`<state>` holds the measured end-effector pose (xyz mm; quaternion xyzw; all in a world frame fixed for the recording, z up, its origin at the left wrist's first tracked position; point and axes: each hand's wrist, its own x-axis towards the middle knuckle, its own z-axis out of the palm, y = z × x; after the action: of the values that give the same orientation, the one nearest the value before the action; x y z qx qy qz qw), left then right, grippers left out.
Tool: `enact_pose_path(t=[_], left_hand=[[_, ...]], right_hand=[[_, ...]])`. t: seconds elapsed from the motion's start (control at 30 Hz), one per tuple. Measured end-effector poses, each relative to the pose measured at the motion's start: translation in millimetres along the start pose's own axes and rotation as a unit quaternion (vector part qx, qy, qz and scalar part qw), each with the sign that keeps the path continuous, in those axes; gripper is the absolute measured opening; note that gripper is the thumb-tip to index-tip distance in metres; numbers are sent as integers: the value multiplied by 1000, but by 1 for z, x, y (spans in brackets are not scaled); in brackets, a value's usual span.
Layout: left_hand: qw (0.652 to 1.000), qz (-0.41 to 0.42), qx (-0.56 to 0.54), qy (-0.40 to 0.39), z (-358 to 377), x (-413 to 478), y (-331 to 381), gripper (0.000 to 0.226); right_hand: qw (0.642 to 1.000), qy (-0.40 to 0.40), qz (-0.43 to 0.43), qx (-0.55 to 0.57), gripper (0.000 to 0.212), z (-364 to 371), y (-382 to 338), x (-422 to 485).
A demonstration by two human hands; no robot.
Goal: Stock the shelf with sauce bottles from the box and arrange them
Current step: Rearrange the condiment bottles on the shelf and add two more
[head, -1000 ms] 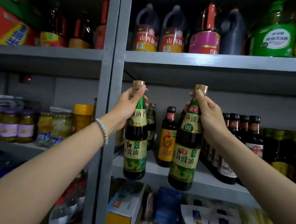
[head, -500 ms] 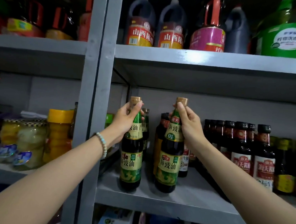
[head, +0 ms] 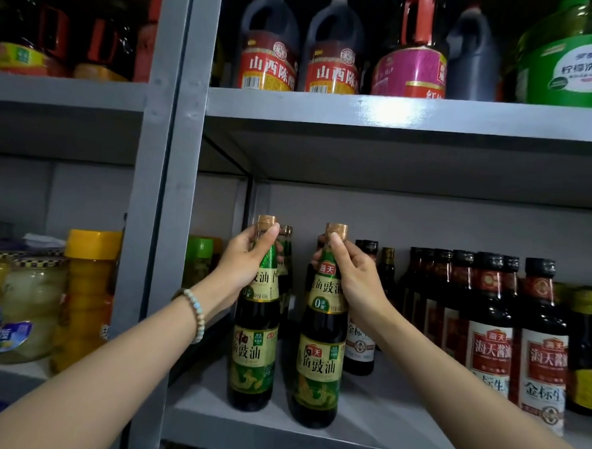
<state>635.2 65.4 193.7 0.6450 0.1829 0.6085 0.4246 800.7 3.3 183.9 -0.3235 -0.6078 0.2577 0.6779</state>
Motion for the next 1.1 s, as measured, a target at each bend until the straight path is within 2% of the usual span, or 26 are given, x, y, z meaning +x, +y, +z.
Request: enact_pose_path(t=[0.33,0.43,0.47,0.57,0.6,0.77,0.9,1.1], left_hand=[[999,-11,15,-28,3,6,-4,26],[995,-6,89,-45,1,-6,-5,23],[991,-15,125,-51,-1,-14,-9,30],[979,-44,188,-68,-15,-41,-37,78],[975,-52,200,-82,-20,-49,-46,86],[958,-68,237,-147,-34,-65,-74,96],[961,-53,231,-146,-34,-61,-79,88],[955,-73,267,-110,-24,-42,-99,95]], right_hand=[[1000,-7,-2,-6,27,-1,5,7],[999,-26,-7,-25,29,-5,10,-2],[999,-31,-9,-40,31,-6,15,-7],[996,-21,-17,-88,46,-9,31,-23],[995,-13,-21,-93,53,-9,34,-27],[994,19,-41,-99,69,-11,52,-38],[994,29,-50,-88,67,-13,59,-42],[994,35,-55,-84,65,-10,60,-42]])
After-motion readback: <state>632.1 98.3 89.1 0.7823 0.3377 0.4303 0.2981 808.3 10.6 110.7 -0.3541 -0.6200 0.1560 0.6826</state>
